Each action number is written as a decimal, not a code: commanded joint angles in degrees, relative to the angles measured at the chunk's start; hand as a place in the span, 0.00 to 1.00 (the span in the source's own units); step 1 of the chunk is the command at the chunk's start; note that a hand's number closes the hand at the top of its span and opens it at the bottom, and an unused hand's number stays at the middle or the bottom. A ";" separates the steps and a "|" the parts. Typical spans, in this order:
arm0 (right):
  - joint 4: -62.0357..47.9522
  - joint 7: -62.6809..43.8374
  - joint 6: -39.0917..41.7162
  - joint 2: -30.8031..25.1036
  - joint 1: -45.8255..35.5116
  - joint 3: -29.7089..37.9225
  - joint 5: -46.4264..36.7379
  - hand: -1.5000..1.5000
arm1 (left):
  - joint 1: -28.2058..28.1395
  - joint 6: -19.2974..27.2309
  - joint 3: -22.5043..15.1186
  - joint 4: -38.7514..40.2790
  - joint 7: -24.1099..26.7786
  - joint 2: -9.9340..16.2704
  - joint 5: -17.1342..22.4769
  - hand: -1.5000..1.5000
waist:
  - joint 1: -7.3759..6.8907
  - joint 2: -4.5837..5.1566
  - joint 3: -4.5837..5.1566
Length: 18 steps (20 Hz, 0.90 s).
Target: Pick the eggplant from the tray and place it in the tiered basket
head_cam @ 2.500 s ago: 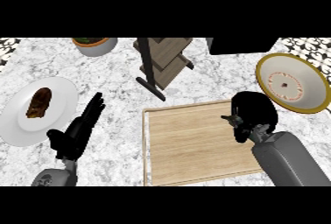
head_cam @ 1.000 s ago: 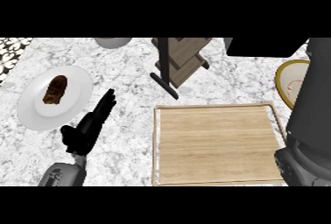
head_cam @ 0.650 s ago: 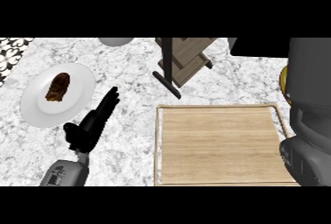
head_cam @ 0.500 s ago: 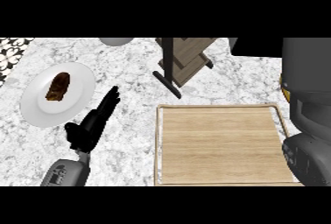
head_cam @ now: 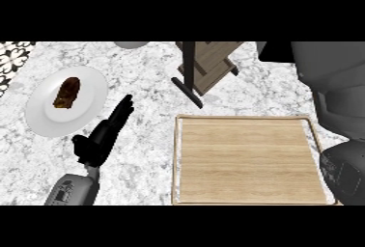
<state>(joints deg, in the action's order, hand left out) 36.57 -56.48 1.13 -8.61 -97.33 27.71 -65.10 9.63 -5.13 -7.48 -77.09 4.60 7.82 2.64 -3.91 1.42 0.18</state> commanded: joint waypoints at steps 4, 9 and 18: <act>-8.94 -0.10 -9.90 -0.13 -4.46 4.62 2.64 1.00 | -0.45 -0.67 -1.05 -2.43 -1.08 -0.10 -0.28 0.50 | -1.24 0.09 -0.03; -10.05 -5.77 -17.85 2.21 -2.81 12.02 8.16 1.00 | 0.38 -0.07 -0.52 1.24 0.20 -0.88 -0.70 0.50 | -0.26 0.22 -0.02; -12.44 -4.03 -27.60 0.97 -7.05 15.04 9.68 0.00 | 0.32 0.24 1.04 1.18 -0.39 -0.53 -0.13 0.50 | 0.67 -0.34 -0.01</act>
<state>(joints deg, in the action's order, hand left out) 24.99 -57.30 -20.07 -7.18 -103.21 42.49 -55.03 10.36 -5.45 -6.87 -76.64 4.24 7.60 2.59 -3.99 1.34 0.16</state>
